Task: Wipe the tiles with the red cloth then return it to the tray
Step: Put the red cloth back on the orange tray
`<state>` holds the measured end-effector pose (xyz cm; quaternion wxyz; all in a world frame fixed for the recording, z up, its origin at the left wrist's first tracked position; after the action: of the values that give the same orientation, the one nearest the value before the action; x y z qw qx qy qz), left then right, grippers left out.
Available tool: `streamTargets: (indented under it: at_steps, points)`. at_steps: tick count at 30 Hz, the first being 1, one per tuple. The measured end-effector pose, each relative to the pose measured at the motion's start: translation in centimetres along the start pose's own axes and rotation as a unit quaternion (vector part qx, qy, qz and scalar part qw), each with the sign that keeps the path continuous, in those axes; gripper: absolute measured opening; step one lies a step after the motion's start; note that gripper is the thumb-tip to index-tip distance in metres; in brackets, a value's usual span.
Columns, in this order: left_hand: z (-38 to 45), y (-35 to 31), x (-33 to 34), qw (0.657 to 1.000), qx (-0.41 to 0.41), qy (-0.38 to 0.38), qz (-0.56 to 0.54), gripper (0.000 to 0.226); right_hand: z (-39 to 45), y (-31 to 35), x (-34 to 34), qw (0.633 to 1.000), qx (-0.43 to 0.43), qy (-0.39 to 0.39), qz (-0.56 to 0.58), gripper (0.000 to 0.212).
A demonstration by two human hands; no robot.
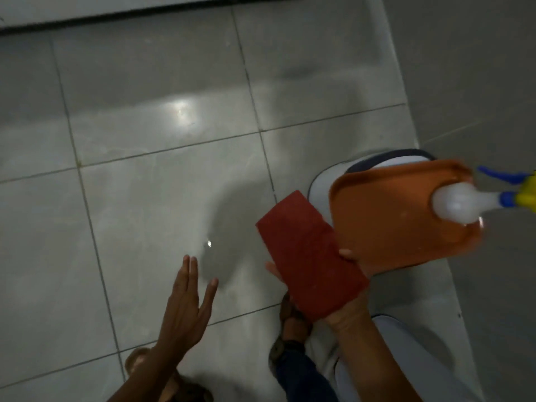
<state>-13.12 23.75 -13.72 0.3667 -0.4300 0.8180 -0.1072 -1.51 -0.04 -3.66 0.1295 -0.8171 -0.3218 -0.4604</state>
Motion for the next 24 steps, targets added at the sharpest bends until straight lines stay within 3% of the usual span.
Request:
streamTargets:
  at_steps: [3, 6, 7, 8, 9, 11, 12, 13, 14, 16, 20, 24]
  points:
    - [1.3, -9.4, 1.3, 0.998, 0.063, -0.002, 0.019, 0.09, -4.0, 10.3, -2.5, 0.972, -0.124, -0.148, -0.132, 0.056]
    - [2.3, -17.6, 3.1, 0.992, 0.126, -0.008, 0.026, 0.089, -7.4, 19.1, -5.2, 0.877, -0.207, -0.283, -0.328, 0.01]
    - [2.6, -20.2, 4.0, 0.989, 0.147, -0.008, 0.033, 0.088, -7.3, 21.0, -4.5, 0.839, -0.202, -0.284, -0.418, 0.012]
    - [2.9, -22.6, 5.1, 0.984, 0.17, 0.0, 0.043, 0.087, -6.5, 22.4, -4.2, 0.794, -0.188, -0.258, -0.517, 0.033]
    - [3.1, -24.9, 6.2, 0.979, 0.194, 0.011, 0.06, 0.086, -5.1, 22.9, -4.3, 0.74, -0.163, -0.212, -0.618, 0.061]
    - [3.6, -28.1, 8.5, 0.964, 0.242, 0.032, 0.108, 0.085, -2.2, 21.6, -6.7, 0.568, -0.065, -0.148, -0.807, 0.093]
    - [3.8, -29.0, 9.8, 0.954, 0.257, 0.052, 0.146, 0.084, -1.5, 21.1, -8.8, 0.474, -0.021, -0.15, -0.867, 0.097]
    - [4.0, -29.4, 10.9, 0.945, 0.26, 0.068, 0.187, 0.083, -1.1, 20.7, -10.6, 0.407, -0.002, -0.152, -0.901, 0.097]
    - [4.4, -29.4, 11.9, 0.936, 0.258, 0.081, 0.225, 0.082, -1.0, 20.1, -11.3, 0.368, -0.006, -0.143, -0.919, 0.098]
    - [4.8, -28.8, 12.9, 0.928, 0.246, 0.094, 0.264, 0.082, -0.9, 20.1, -11.8, 0.346, -0.046, -0.14, -0.927, 0.095]
    - [4.4, -28.3, 11.6, 0.932, 0.265, 0.073, 0.237, 0.079, -1.9, 20.8, -10.6, 0.352, -0.103, -0.152, -0.918, 0.088]
    - [3.2, -24.9, 7.5, 0.944, 0.227, 0.047, 0.236, 0.077, -5.1, 20.4, -9.7, 0.355, -0.109, -0.164, -0.914, 0.084]
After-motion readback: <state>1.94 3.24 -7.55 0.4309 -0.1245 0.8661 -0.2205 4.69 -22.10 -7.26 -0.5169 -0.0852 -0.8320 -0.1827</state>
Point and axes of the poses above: each hand's wrist, its own z-axis towards the middle knuckle, its own x-axis out of the palm, y = z × x, the point moved 10 cm from there along z, towards the middle knuckle, and after that the axes turned 5 degrees about y, right-handed, at the moved point
